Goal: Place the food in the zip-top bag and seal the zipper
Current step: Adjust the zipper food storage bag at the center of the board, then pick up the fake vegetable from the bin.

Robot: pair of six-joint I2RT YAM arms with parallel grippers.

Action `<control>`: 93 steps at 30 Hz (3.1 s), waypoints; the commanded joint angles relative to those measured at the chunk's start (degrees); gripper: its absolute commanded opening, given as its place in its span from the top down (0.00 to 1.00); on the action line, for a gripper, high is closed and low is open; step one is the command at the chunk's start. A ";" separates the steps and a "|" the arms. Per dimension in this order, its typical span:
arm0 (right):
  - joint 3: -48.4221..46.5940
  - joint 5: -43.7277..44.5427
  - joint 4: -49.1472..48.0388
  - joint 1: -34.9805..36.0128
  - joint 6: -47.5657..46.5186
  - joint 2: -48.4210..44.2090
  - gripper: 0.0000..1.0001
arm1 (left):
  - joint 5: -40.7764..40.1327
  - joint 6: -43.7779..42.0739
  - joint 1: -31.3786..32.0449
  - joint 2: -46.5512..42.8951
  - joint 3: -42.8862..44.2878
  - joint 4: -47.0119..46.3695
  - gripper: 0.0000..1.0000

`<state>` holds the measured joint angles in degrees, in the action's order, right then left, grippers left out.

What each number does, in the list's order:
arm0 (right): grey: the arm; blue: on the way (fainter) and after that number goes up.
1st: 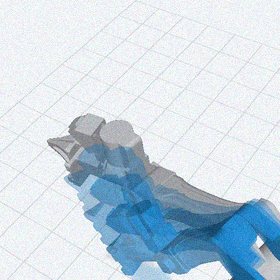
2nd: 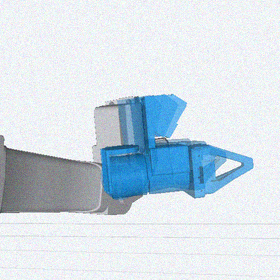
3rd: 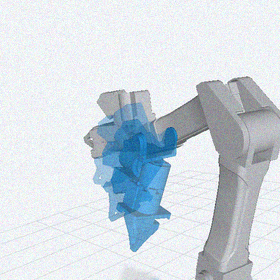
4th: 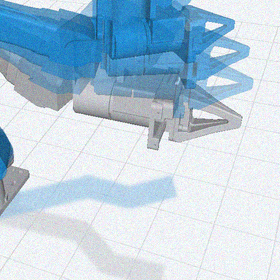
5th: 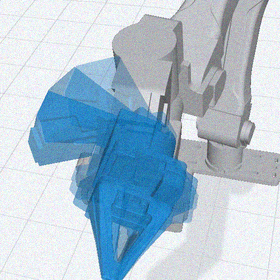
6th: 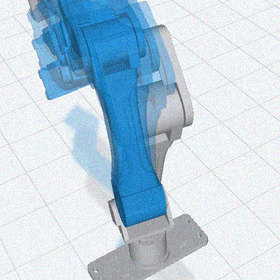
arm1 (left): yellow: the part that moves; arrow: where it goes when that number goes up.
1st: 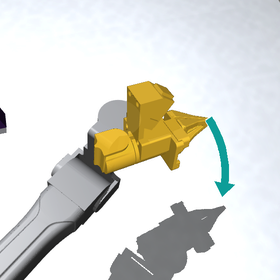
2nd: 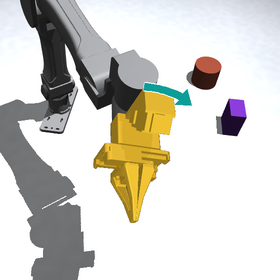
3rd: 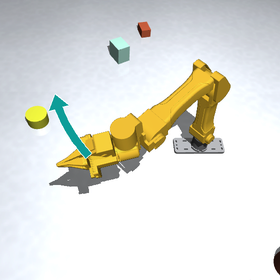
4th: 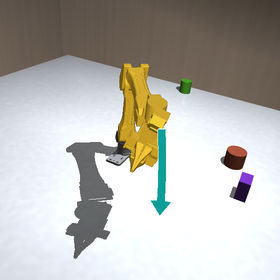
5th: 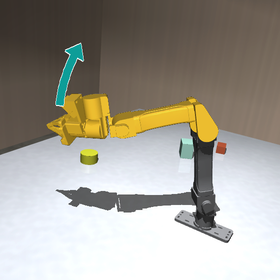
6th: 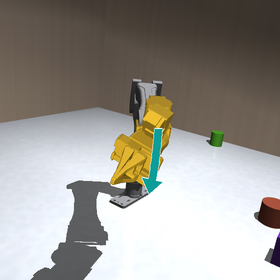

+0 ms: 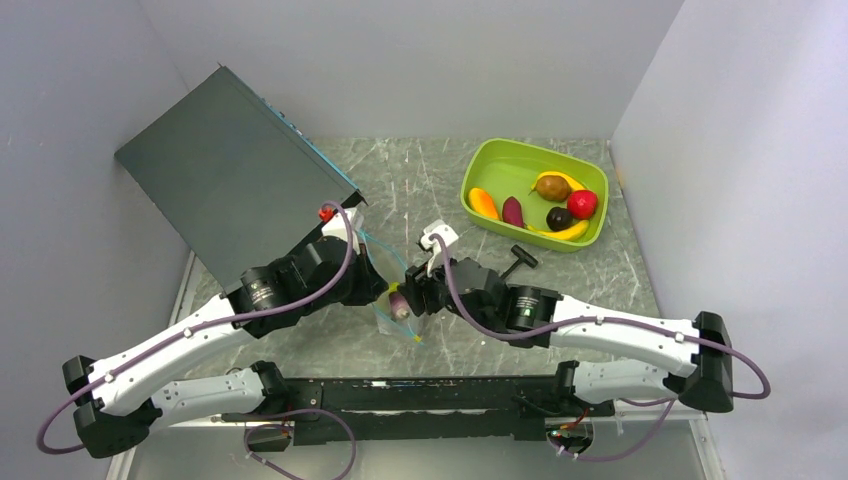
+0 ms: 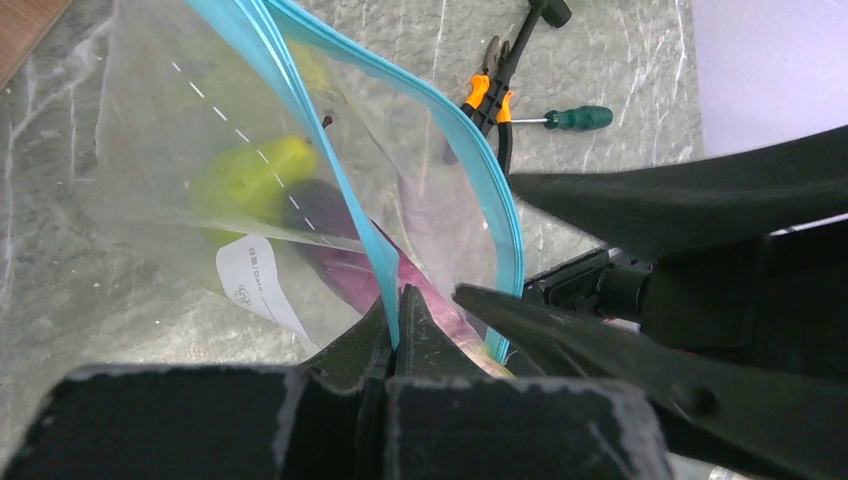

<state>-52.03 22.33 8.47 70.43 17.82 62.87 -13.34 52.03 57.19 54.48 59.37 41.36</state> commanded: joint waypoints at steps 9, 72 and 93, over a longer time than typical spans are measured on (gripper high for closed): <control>-14.35 -5.17 16.94 0.58 4.48 -2.32 1.00 | -3.59 0.64 0.21 -2.97 9.03 14.00 1.00; -8.65 -14.15 7.25 -6.27 3.92 -1.44 0.68 | -1.07 7.83 -0.59 -6.93 -8.99 -0.53 1.00; -13.78 -4.01 1.07 -35.29 7.33 7.94 0.51 | 2.81 7.55 -0.57 -7.89 -8.11 -2.60 1.00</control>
<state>-64.62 19.38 11.64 42.11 19.94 64.84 -12.73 59.68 56.80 46.96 48.80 40.88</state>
